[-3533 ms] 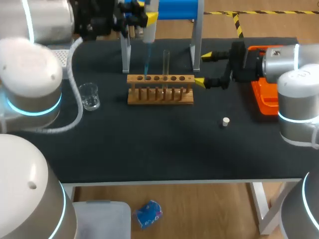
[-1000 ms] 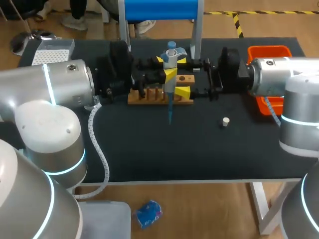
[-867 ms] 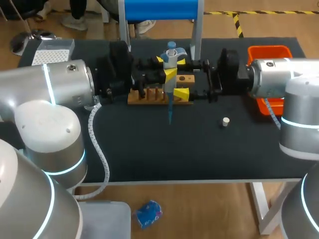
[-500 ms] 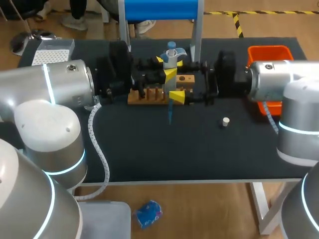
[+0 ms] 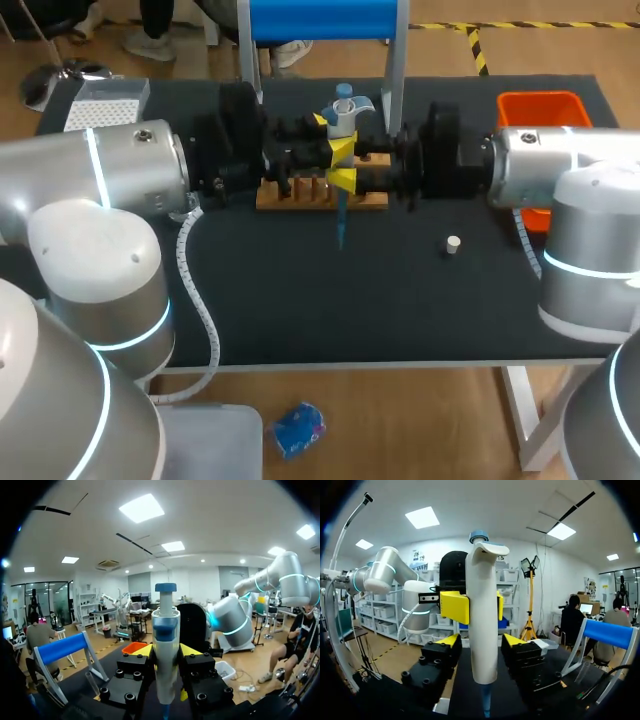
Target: Invert the test tube, pick up the pipette, mount the tip to pipette, aspirate from beaker and dispense into the tube, eject the tip, return the pipette, and cap with the stopper.
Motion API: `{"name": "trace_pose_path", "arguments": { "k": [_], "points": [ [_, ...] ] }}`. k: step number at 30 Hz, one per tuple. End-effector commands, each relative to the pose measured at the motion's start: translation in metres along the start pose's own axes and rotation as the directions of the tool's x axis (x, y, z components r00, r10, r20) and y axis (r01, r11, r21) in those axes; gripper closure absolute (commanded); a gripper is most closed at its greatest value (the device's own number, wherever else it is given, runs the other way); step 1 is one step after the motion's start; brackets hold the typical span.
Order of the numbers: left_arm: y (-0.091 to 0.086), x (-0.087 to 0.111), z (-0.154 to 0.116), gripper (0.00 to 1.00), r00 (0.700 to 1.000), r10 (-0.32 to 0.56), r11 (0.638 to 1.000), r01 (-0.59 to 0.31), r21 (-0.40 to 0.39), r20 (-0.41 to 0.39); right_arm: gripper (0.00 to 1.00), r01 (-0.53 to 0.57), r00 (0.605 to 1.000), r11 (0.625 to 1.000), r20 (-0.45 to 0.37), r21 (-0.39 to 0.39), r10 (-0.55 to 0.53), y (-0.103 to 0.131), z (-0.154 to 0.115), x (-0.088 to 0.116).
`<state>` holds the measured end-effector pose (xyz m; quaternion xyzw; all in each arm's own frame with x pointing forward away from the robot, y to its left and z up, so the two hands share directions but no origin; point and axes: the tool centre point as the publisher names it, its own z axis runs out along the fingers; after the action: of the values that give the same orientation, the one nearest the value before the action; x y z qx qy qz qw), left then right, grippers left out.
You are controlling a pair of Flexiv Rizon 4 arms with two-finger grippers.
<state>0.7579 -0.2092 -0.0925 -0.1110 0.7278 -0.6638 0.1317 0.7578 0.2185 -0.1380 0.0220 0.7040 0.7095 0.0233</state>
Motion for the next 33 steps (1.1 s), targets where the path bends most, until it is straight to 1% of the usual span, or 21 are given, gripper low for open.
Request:
{"name": "trace_pose_path", "arguments": {
  "k": [1, 2, 7, 8, 11, 13, 20, 21, 22, 28, 33],
  "points": [
    [0.0, 0.0, 0.001, 1.0, 1.0, 0.0, 1.0, 0.0, 0.001, 0.001, 0.82, 0.001, 1.0, 1.0, 0.002, -0.005, -0.001, -0.002, 0.004, -0.002],
    [0.0, 0.0, 0.001, 1.0, 1.0, 0.0, 1.0, 0.0, 0.001, 0.001, 0.81, 0.0, 1.0, 1.0, 0.001, -0.004, 0.0, -0.003, 0.005, -0.002],
    [0.0, 0.0, 0.001, 1.0, 1.0, 0.0, 1.0, 0.0, 0.001, 0.001, 0.85, -0.001, 1.0, 1.0, -0.005, -0.001, 0.001, -0.004, 0.007, -0.003],
    [0.0, 0.0, 0.001, 1.0, 1.0, 0.0, 1.0, 0.0, 0.001, 0.001, 0.85, -0.002, 1.0, 1.0, -0.006, 0.0, 0.002, -0.004, 0.008, -0.003],
    [0.0, 0.0, 0.001, 1.0, 1.0, 0.0, 1.0, 0.0, 0.001, 0.001, 0.91, 0.0, 1.0, 1.0, -0.01, 0.005, 0.0, -0.005, 0.009, -0.003],
    [0.0, 0.0, 0.001, 1.0, 1.0, 0.0, 1.0, 0.0, 0.001, 0.001, 1.0, 0.0, 1.0, 1.0, -0.01, 0.007, 0.0, -0.005, 0.009, -0.003],
    [0.0, 0.0, 0.001, 1.0, 1.0, 0.0, 1.0, 0.0, 0.001, 0.001, 1.0, 0.003, 1.0, 1.0, -0.009, 0.008, -0.003, -0.005, 0.008, -0.003],
    [0.0, 0.0, 0.001, 0.87, 1.0, 0.0, 1.0, 0.0, 0.001, 0.001, 1.0, 0.003, 1.0, 1.0, -0.008, 0.007, -0.003, -0.005, 0.007, -0.003],
    [0.0, 0.0, 0.001, 0.0, 1.0, 0.0, 1.0, 0.0, 0.001, 0.001, 1.0, 0.003, 1.0, 1.0, -0.007, 0.007, -0.003, -0.005, 0.007, -0.004],
    [0.0, 0.0, 0.001, 0.0, 1.0, 0.0, 1.0, 0.0, 0.001, 0.001, 1.0, 0.001, 1.0, 1.0, -0.009, -0.001, -0.001, -0.007, 0.002, -0.007],
    [0.0, 0.0, 0.001, 0.0, 1.0, 0.0, 1.0, 0.0, 0.001, 0.001, 1.0, 0.002, 1.0, 1.0, -0.03, -0.023, -0.003, -0.007, -0.016, -0.016]
  ]
}}
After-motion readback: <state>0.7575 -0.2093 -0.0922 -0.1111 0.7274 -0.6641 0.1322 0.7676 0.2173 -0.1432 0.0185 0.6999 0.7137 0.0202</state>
